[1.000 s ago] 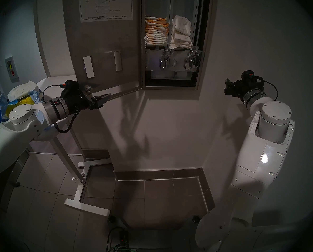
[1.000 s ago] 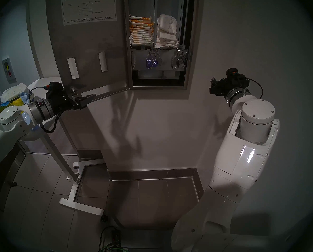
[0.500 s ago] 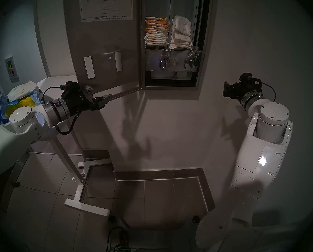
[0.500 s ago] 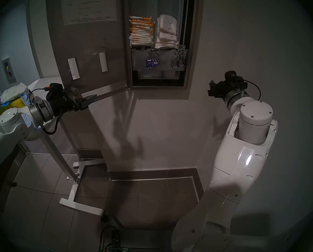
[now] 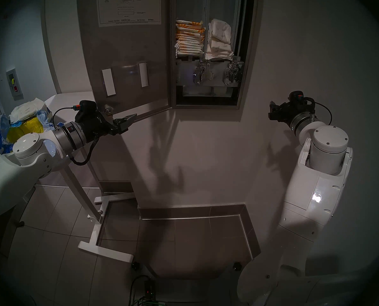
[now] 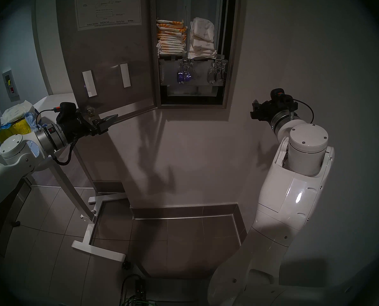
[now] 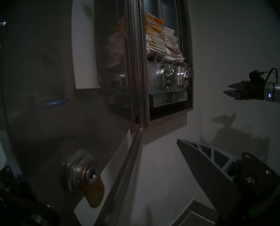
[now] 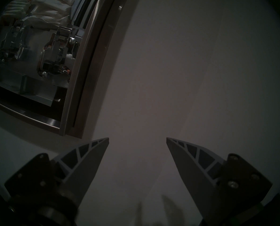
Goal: Open the dispenser door, put the pads inside, close the door
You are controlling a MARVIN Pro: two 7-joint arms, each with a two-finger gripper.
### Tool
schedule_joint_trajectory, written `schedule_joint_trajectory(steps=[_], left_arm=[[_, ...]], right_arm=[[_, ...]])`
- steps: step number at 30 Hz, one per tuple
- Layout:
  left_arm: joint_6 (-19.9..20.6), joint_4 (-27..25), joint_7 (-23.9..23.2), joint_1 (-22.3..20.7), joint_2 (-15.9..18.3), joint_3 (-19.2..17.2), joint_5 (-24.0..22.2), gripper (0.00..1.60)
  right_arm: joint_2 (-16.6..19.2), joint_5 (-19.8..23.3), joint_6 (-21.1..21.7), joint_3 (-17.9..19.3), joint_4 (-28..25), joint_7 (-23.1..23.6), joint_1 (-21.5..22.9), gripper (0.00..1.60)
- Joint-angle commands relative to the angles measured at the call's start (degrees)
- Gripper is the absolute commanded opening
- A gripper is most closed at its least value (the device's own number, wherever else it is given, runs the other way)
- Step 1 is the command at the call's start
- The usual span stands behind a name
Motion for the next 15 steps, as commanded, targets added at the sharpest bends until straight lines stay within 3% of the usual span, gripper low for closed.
schedule_joint_trajectory(steps=[1,8,14,15], left_arm=[[-1.05,-6.66,-4.71,2.22,-0.36,1.99,-0.29,1.60],[-2.93,-7.19,-3.59,3.51,-0.30,2.10,-0.56,1.60],[-4.99,-9.67,-7.75,5.57,0.02,3.19,-0.98,1.60],[-5.15,-12.07,-8.85,6.02,0.11,3.82,-0.96,1.60]], right_arm=[[0.39,0.13,-0.28,-0.26,-1.16,-0.17,1.17,1.29],[0.42,0.16,-0.29,-0.26,-0.98,-0.19,1.11,1.29],[0.43,0.22,-0.34,-0.35,-1.00,-0.24,1.16,1.29],[0.43,0.24,-0.35,-0.37,-1.04,-0.24,1.19,1.29]])
